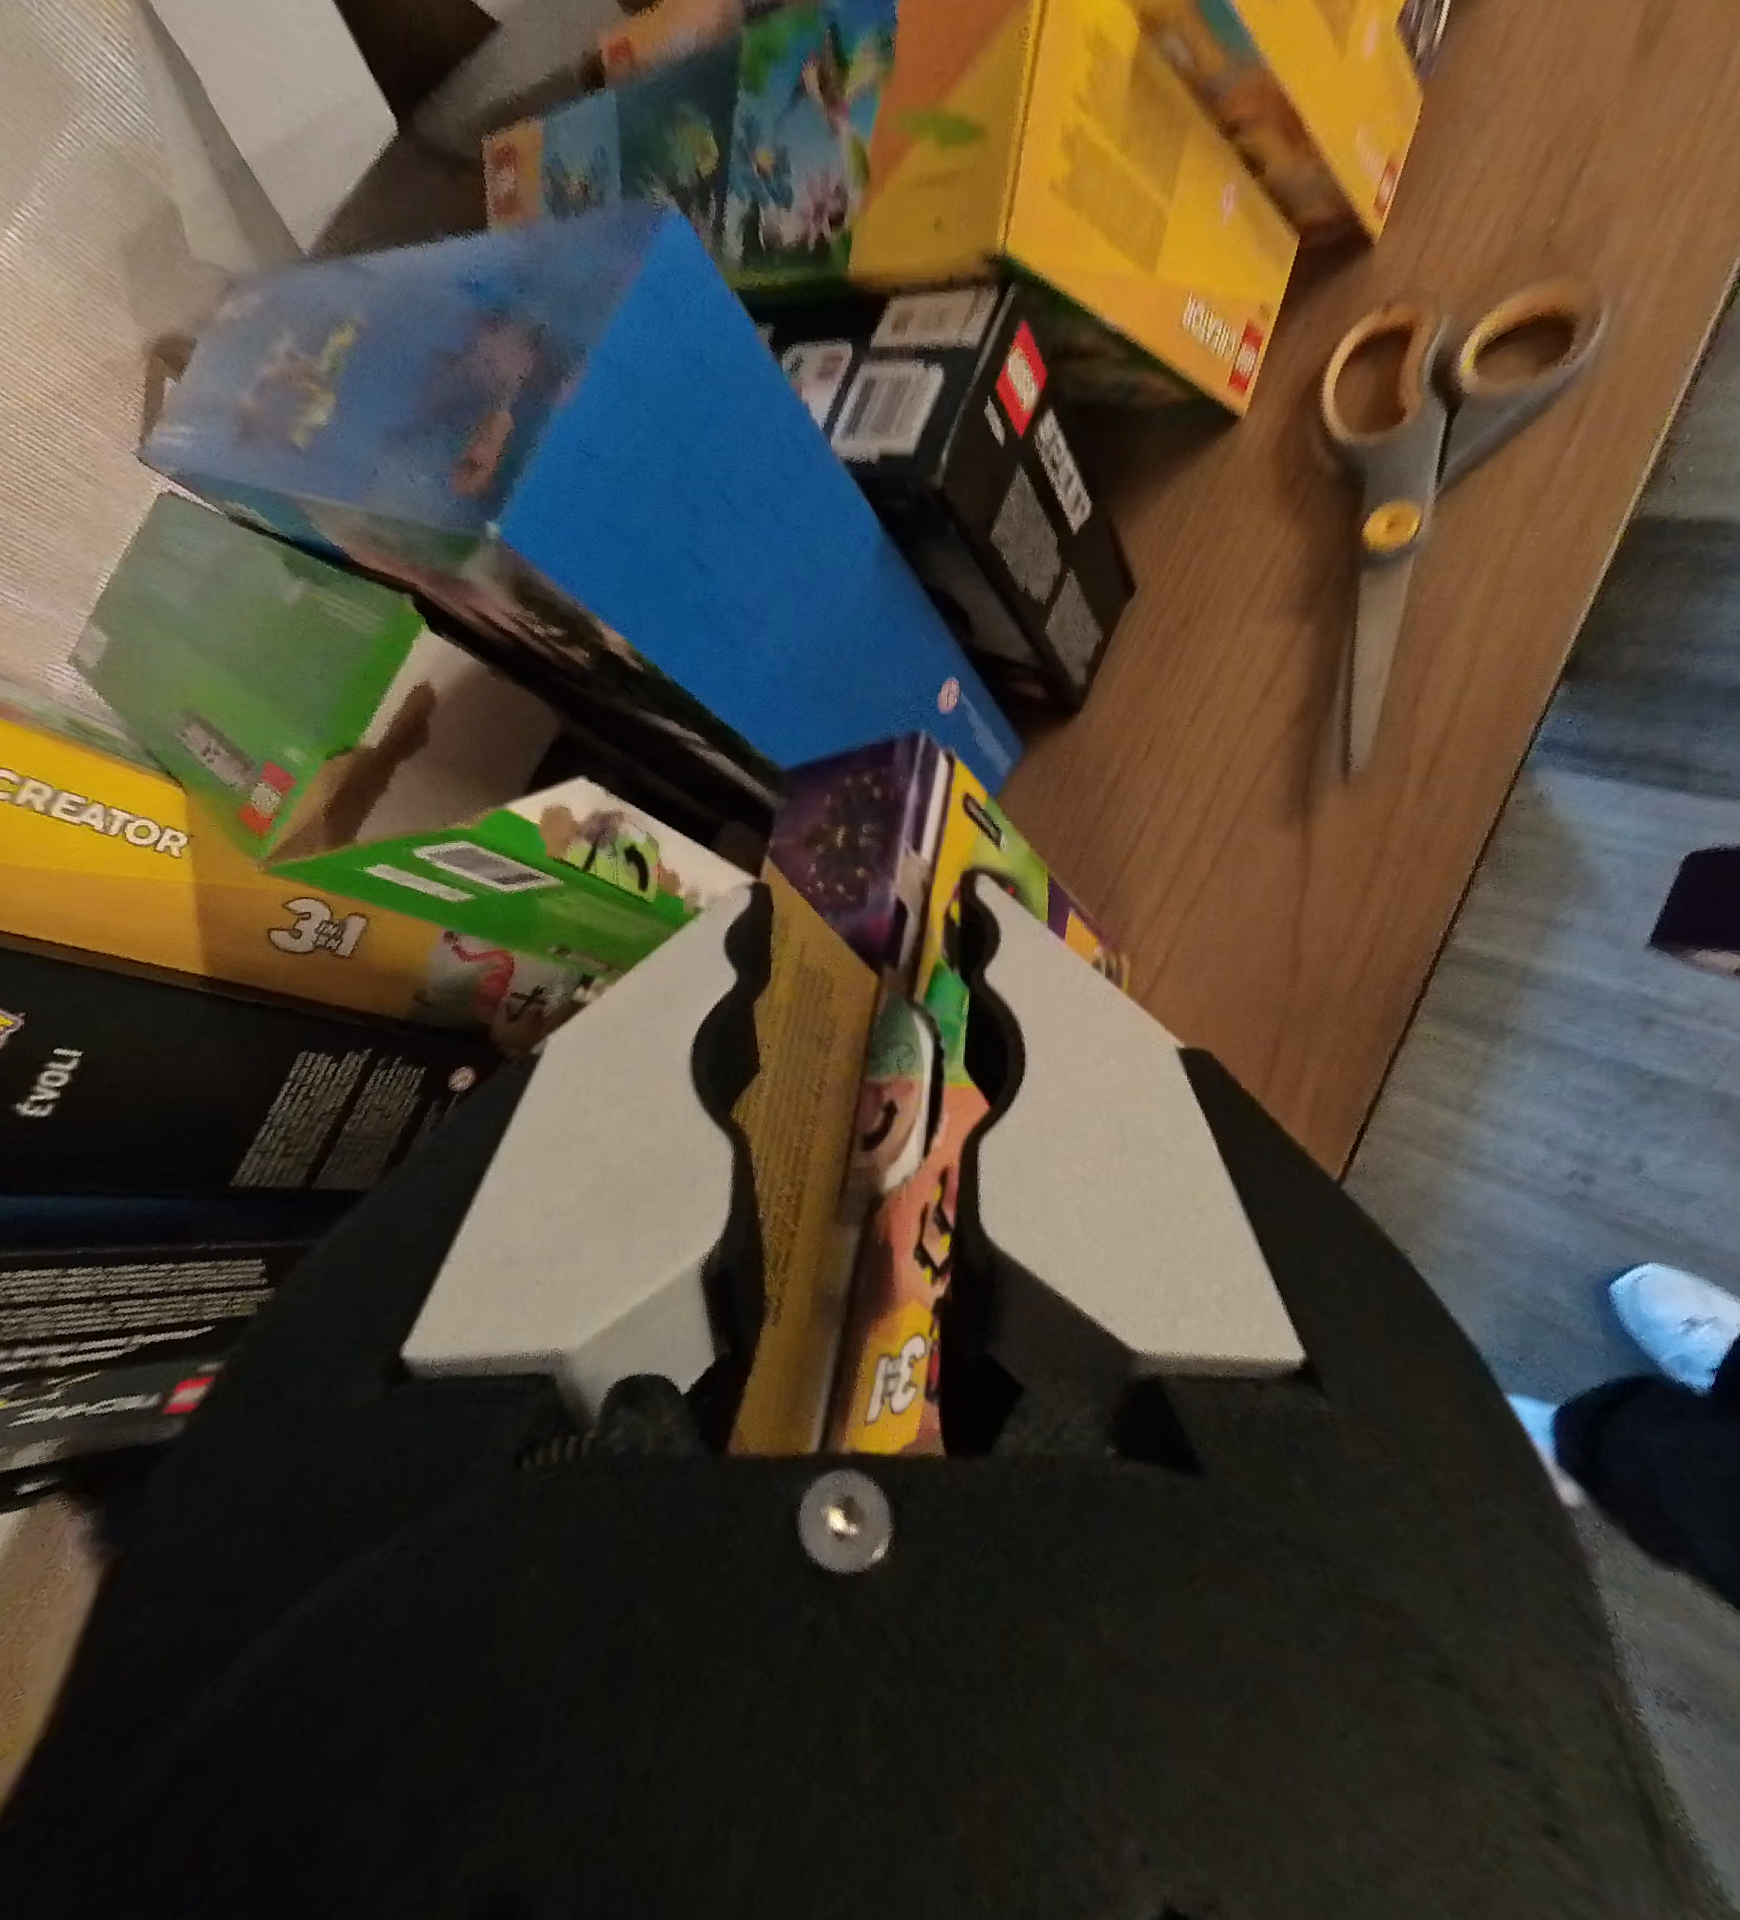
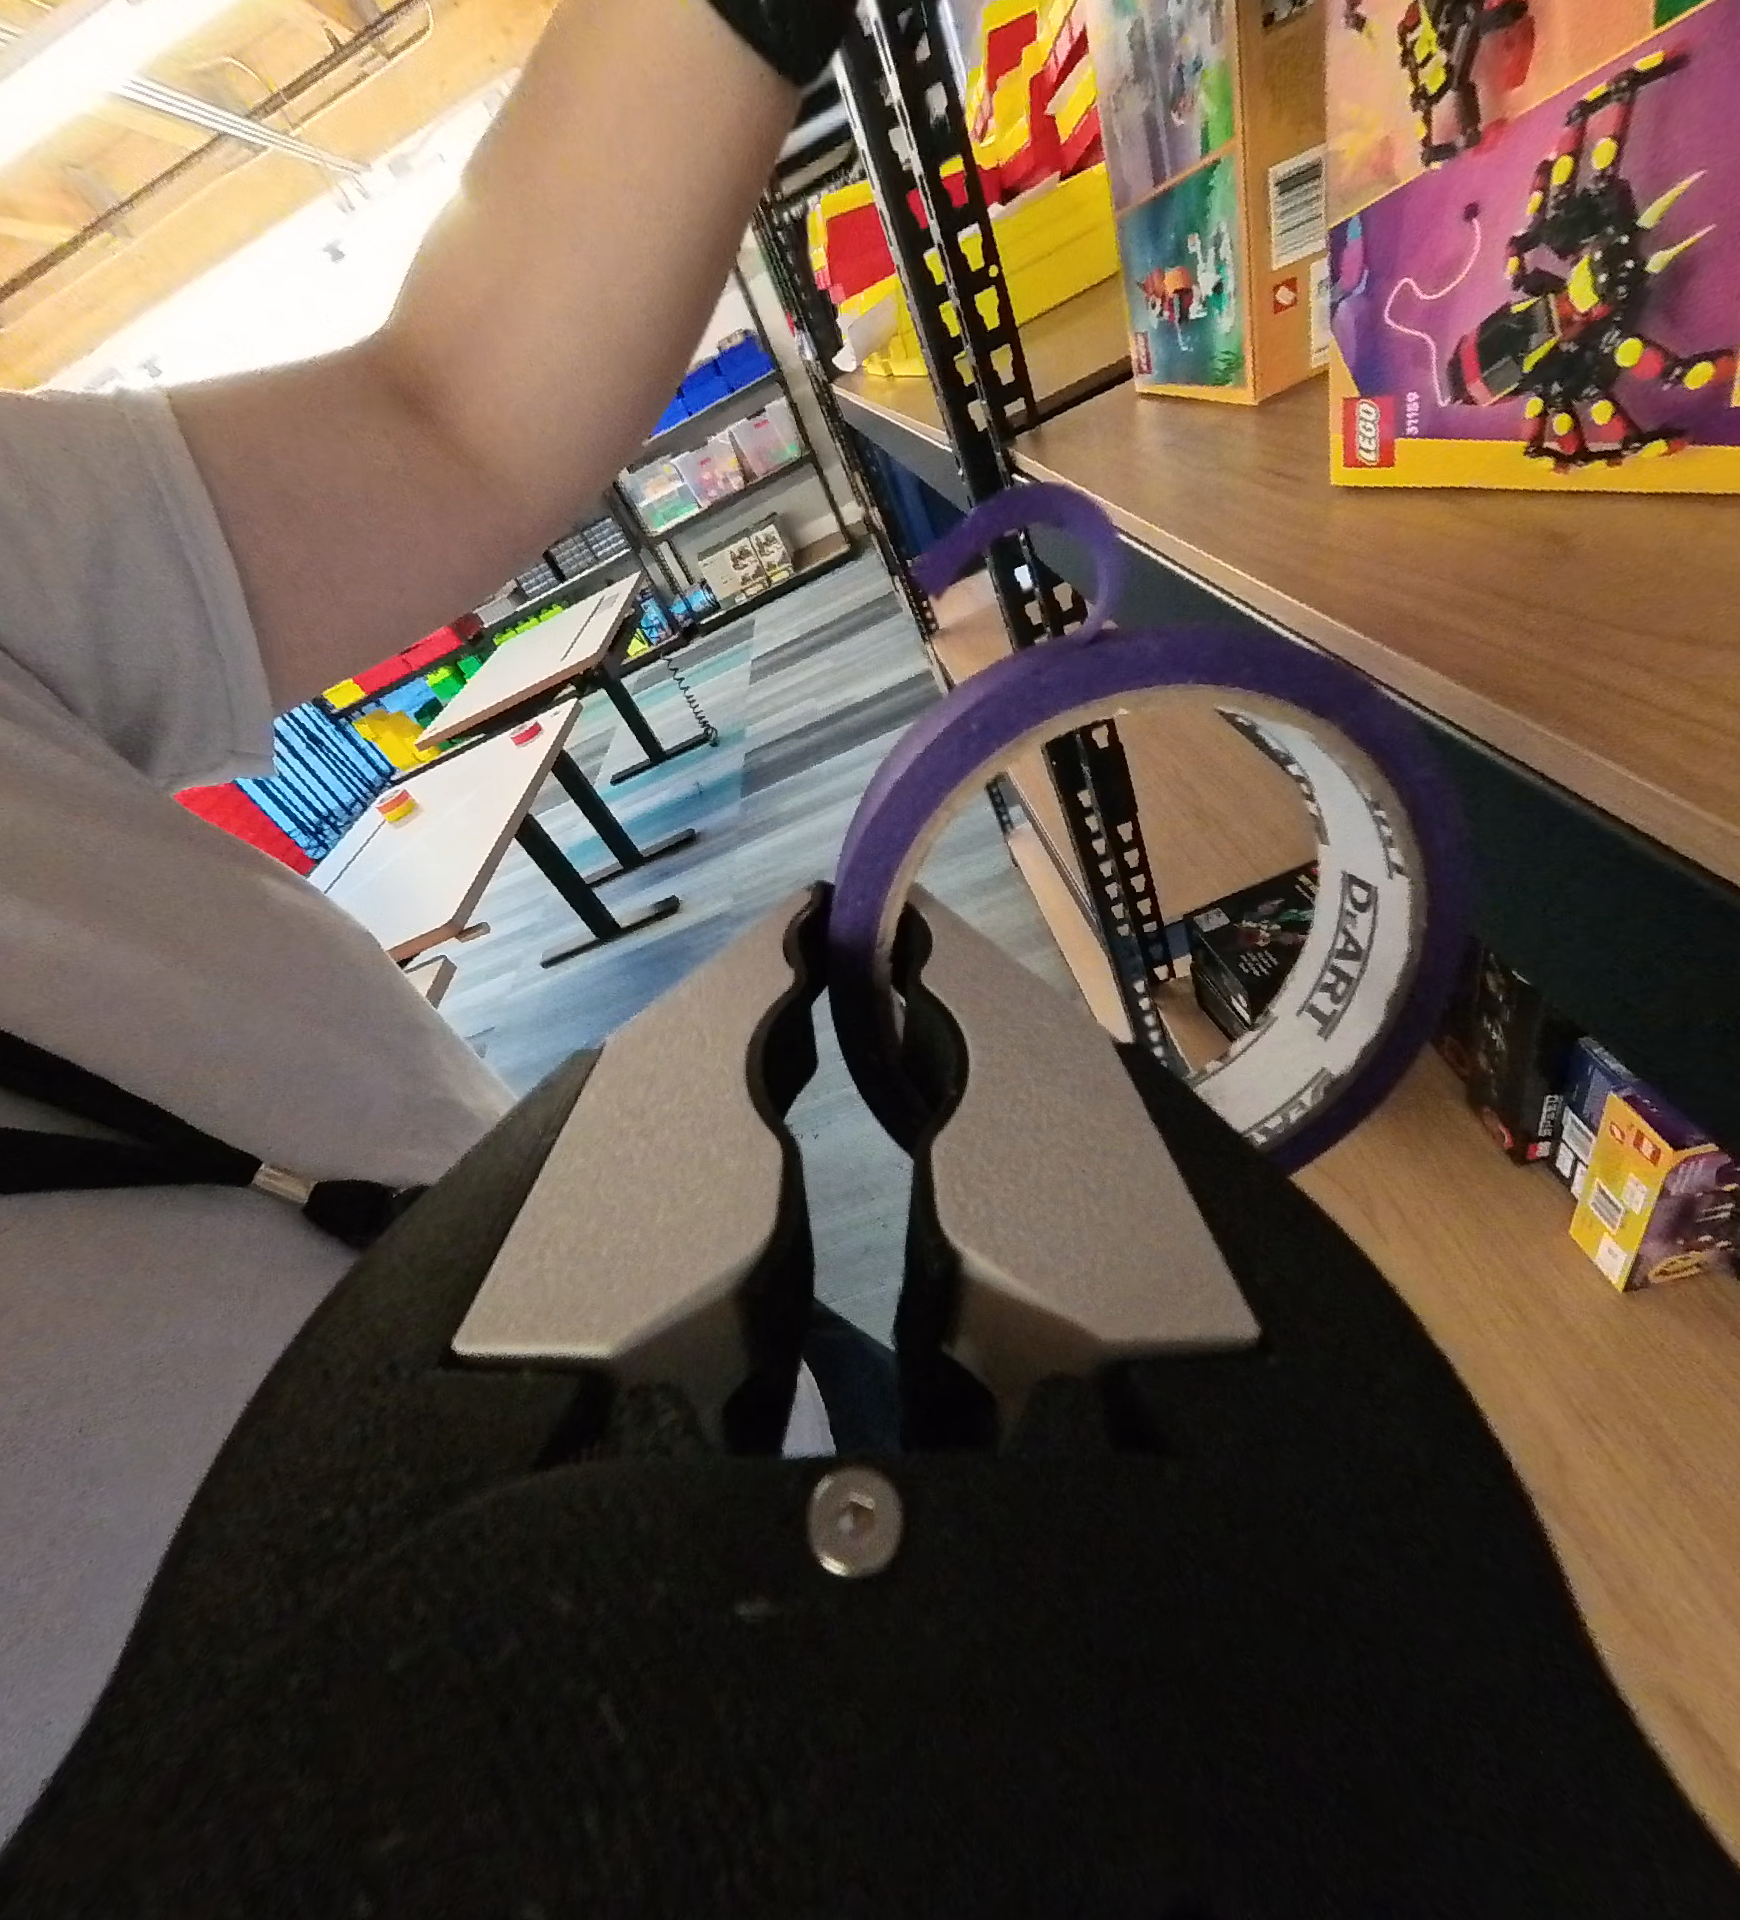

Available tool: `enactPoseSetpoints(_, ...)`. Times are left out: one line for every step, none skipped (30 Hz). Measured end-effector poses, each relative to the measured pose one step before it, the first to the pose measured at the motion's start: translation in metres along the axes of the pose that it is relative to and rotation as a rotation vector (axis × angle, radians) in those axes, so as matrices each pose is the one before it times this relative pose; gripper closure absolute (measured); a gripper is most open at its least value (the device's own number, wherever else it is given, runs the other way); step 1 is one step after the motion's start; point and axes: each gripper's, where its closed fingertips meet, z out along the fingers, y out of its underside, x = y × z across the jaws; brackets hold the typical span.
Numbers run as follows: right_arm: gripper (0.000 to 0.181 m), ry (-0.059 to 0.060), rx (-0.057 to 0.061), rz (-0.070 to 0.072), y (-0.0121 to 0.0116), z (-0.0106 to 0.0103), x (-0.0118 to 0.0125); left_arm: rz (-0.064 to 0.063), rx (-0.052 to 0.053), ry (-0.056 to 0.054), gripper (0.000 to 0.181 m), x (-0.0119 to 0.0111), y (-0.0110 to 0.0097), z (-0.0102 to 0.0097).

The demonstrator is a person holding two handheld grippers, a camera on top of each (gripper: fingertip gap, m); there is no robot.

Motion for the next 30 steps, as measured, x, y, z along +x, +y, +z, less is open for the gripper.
enactPoseSetpoints(0.173, -0.0021, 0.0031, 0.0031, 0.00029, -0.00057, 0.00006, -0.0249, 0.0234, 0.0107, 0.148, -0.0016, -0.006, -0.00204)
enactPoseSetpoints(0.173, -0.0012, 0.0005, 0.003, 0.00087, -0.00037, 0.00007, -0.023, 0.0256, 0.0061, 0.15, -0.00222, -0.00639, -0.00223)
enactPoseSetpoints(0.173, 0.0008, -0.0014, 0.002, 0.00108, -0.00045, 0.00027, -0.0187, 0.0201, 0.0014, 0.152, -0.00289, -0.00544, -0.0017)
enactPoseSetpoints(0.173, 0.0022, -0.0013, 0.001, 0.00116, -0.00059, 0.00038, -0.0118, 0.0071, -0.0038, 0.154, -0.0032, -0.00315, -0.00077)
enactPoseSetpoints(0.172, 0.0015, -0.0015, 0.0019, 0.00118, -0.00069, 0.00026, -0.0026, -0.0039, -0.0042, 0.154, -0.00267, -0.00082, 0.00041)
enactPoseSetpoints(0.172, 0.0005, -0.0002, 0.0019, 0.00091, -0.00087, -0.00008, 0.0036, -0.0106, 0.001, 0.154, -0.00107, 0.00107, 0.00139)
enactPoseSetpoints(0.173, 0.0008, 0.0015, 0.0017, 0.00052, -0.00118, -0.00008, 0.0046, -0.019, 0.0012, 0.154, -0.00023, 0.00307, 0.00232)
enactPoseSetpoints(0.173, 0.001, 0.0016, 0.0012, 0.0004, -0.00144, -0.0002, 0.0063, -0.0269, -0.0062, 0.153, -0.00079, 0.00471, 0.00267)
enactPoseSetpoints(0.172, 0.0014, 0.0018, 0.0002, 0.00044, -0.00167, -0.0002, 0.0093, -0.0243, -0.0103, 0.153, -0.00084, 0.00471, 0.00277)
enactPoseSetpoints(0.173, 0.0015, 0.0022, 0.0005, 0.00043, -0.00177, -0.00025, 0.0067, -0.0103, -0.0097, 0.156, -0.00036, 0.00304, 0.00216)
enactPoseSetpoints(0.173, 0.0018, 0.0028, 0.0012, 0.00052, -0.0019, -0.00012, -0.0003, 0.0026, -0.0048, 0.158, 0.0004, 0.00116, 0.00138)
enactPoseSetpoints(0.173, 0.0028, 0.0036, 0.0018, 0.00059, -0.00167, 0.00025, -0.0052, 0.0057, 0.0047, 0.163, 0.00192, 0.00062, 0.00077)
enactPoseSetpoints(0.173, 0.0036, 0.0033, 0.0038, 0.00064, -0.00166, 0.00069, -0.0048, 0.0046, 0.0066, 0.167, 0.00259, 0.00086, 0.00042)
enactPoseSetpoints(0.173, 0.0034, 0.0033, 0.0046, 0.00068, -0.00156, 0.00094, 0.0016, 0.0035, -0.001, 0.173, 0.0021, 0.0013, 0.00064)
enactPoseSetpoints(0.173, 0.0025, 0.0037, 0.0044, 0.00045, -0.00129, 0.00092, 0.0097, 0.0021, -0.0095, 0.181, 0.00152, 0.00211, 0.00097)
enactPoseSetpoints(0.173, 0.0018, 0.0041, 0.0047, 0.00007, -0.001, 0.00093, 0.0104, 0.0044, -0.0187, 0.181, 0.00031, 0.00204, 0.00117)
enactPoseSetpoints(0.173, 0.0002, 0.0039, 0.0037, -0.00039, -0.00075, 0.00056, 0.0055, 0.0086, -0.0223, 0.181, -0.0002, 0.00093, 0.00087)
enactPoseSetpoints(0.173, -0.0006, 0.0046, 0.0012, -0.00091, -0.00036, 0.00028, 0.0006, 0.008, -0.0154, 0.181, 0.00039, 0.00017, 0.00007)
enactPoseSetpoints(0.173, -0.0006, 0.0047, -0.001, -0.00159, -0.00009, 0.00013, -0.0059, 0.0058, -0.0041, 0.181, 0.00143, 0.00004, -0.00054)
enactPoseSetpoints(0.173, 0.0002, 0.0034, -0.003, -0.00196, 0.00019, 0.00008, -0.0128, 0.0077, 0.0031, 0.181, 0.00183, -0.00007, -0.00079)
enactPoseSetpoints(0.173, 0.0022, 0.0017, -0.0062, -0.00247, 0.00024, 0.00028, -0.0132, 0.0111, 0.0027, 0.181, 0.00143, -0.00013, -0.00103)
enactPoseSetpoints(0.173, 0.0062, -0.0007, -0.0099, -0.00317, -0.00045, 0.00055, -0.0029, 0.0094, -0.0011, 0.181, 0.00105, -0.00012, -0.00106)
enactPoseSetpoints(0.173, 0.0109, 0.003, -0.0125, -0.00491, -0.00124, 0.00063, 0.0073, 0.0041, -0.0054, 0.181, 0.00101, -0.00022, -0.00096)
enactPoseSetpoints(0.173, 0.0129, 0.0079, -0.0147, -0.00656, -0.00241, 0.00054, 0.0109, 0.0, -0.0106, 0.181, 0.00049, -0.00027, -0.0006)
enactPoseSetpoints(0.173, 0.0097, 0.0115, -0.0166, -0.00746, -0.00329, 0.00006, 0.0098, -0.0019, -0.0141, 0.181, -0.00054, -0.00029, 0.00002)
enactPoseSetpoints(0.173, 0.0062, 0.0127, -0.0162, -0.00759, -0.00387, -0.00022, 0.0068, -0.0015, -0.0132, 0.181, -0.00114, -0.00028, 0.00044)
enactPoseSetpoints(0.173, 0.0084, 0.0112, -0.0094, -0.00717, -0.00382, 0.00063, 0.003, -0.0005, -0.0103, 0.181, -0.0017, -0.00043, 0.00055)
enactPoseSetpoints(0.173, 0.0091, 0.0092, -0.0029, -0.00645, -0.00359, 0.00159, -0.0036, 0.0003, -0.0079, 0.181, -0.002, -0.00049, 0.00048)
enactPoseSetpoints(0.173, 0.0068, 0.008, -0.0004, -0.0056, -0.00303, 0.00173, -0.0104, -0.0003, -0.0028, 0.179, -0.00197, -0.00057, 0.00048)
enactPoseSetpoints(0.173, 0.0045, 0.0083, 0.0009, -0.00501, -0.00241, 0.00181, -0.0151, 0.0007, 0.0021, 0.176, -0.00195, -0.00046, 0.00034)
